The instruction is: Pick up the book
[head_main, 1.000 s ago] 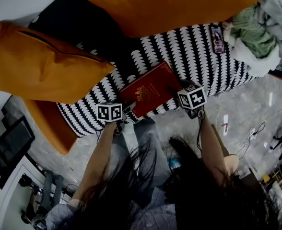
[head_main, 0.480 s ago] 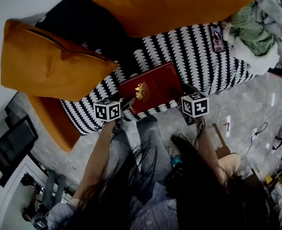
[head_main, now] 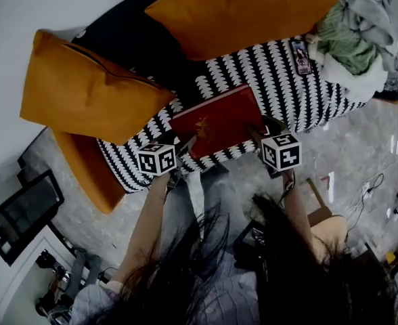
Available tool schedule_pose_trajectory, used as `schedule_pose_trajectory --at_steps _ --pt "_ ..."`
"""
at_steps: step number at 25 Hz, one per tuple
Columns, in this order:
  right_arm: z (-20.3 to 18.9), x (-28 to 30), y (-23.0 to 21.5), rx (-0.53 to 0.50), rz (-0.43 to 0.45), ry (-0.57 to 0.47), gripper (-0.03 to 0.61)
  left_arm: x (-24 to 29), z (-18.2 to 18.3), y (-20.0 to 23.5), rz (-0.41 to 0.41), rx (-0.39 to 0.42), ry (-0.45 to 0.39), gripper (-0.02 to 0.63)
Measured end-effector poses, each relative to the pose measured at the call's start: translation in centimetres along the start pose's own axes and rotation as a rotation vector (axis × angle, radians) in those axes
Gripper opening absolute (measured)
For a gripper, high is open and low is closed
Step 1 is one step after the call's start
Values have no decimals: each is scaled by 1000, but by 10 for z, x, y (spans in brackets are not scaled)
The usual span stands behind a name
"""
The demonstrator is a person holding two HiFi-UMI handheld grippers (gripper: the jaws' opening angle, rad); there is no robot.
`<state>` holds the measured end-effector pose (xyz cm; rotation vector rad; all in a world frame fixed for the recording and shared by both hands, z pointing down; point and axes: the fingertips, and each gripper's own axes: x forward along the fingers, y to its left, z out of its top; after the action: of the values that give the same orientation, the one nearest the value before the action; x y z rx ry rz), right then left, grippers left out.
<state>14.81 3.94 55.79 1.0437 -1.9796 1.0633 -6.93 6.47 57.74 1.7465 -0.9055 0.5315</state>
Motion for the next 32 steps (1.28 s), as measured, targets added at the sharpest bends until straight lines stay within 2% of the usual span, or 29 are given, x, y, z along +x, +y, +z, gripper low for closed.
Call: schedule_pose_trajectory --at_steps 4,10,17,22,32 --pt "14 -27 22 33 -6 -77 249 -33 21 -13 -11 33 -62 307" --pt "30 -61 61 25 -36 -162 247 -82 45 -28 -23 109 -141 307" --pt "40 -102 128 3 -90 -244 244 -155 67 -35 -76 119 -242 307" --pt "37 -135 162 34 -140 -301 240 -192 72 -49 -120 181 -267 307" --pt "39 -200 249 16 -234 -420 239 -287 67 -72 -207 279 -331 307"
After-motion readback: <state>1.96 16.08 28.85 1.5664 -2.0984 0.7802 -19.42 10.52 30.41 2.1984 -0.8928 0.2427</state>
